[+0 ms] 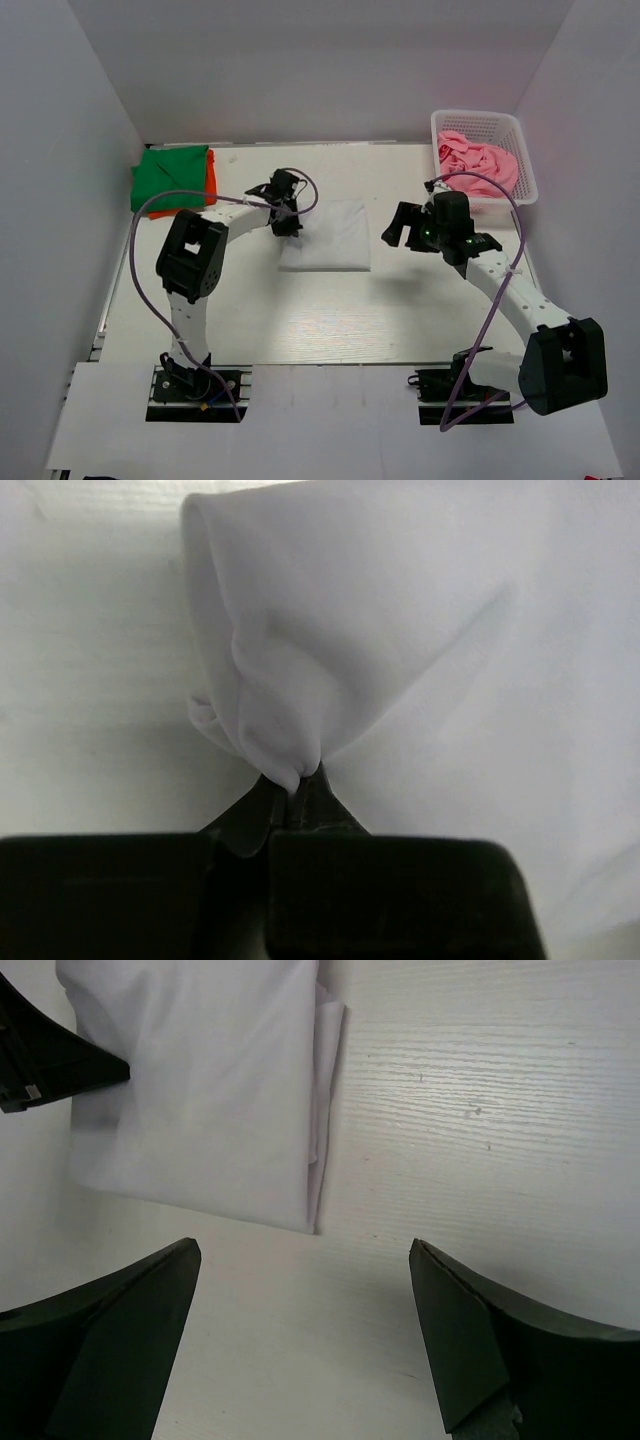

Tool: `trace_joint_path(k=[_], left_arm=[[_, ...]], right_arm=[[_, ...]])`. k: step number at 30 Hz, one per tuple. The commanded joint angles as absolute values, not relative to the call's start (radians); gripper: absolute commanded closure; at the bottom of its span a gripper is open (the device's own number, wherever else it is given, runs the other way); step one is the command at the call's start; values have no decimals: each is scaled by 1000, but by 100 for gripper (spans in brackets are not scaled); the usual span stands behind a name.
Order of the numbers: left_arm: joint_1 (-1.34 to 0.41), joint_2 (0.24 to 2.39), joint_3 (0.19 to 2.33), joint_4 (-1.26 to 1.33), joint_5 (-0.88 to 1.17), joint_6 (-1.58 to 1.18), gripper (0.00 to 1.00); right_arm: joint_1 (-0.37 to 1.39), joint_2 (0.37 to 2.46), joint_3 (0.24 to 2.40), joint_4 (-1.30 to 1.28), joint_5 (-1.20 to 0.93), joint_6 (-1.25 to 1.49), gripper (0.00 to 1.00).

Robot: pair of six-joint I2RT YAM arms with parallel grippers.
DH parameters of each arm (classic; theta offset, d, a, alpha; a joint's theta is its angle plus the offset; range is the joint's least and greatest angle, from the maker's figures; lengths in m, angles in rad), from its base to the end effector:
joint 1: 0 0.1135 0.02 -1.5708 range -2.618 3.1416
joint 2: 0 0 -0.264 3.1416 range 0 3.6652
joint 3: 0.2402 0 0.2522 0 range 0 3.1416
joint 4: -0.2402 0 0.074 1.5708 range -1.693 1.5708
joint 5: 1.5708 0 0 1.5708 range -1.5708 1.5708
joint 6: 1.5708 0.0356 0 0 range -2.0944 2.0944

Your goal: Fold and stack the t-shirts

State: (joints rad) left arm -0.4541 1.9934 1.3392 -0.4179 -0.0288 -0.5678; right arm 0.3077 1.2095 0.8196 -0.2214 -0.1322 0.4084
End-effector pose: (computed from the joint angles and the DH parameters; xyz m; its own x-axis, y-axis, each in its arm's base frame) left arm 0.3703 -0.1796 0.1566 -0.8945 -0.1615 -0.4168 -0.0652 0.9696 -0.2359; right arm 0.2517 0.0849 0.2601 -0.6621 0.2027 -0.7215 -0.1527 0.9061 0.3947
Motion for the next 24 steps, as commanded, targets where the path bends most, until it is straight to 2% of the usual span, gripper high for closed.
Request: trace_joint_path(k=[1,4,6,13,24], left_arm=[[-440,2071,1438,-587,-210,-451,100],[-430,2062,1580,-598,-395,-321,100],[-430,2040,1598,-562,-429,-162,100],[-341,1983,1663,-419,-592,134,100],[-169,1942,1732,-330,-578,414,100]], right_arm=[[305,1186,811,-222,-83,377,9],[301,1186,808,-222,-60,361,9],[305,1192,808,-224,-29,354,9],[299,1232,836,-230,-9,353,9],[299,1356,923,-247,-52,361,9]])
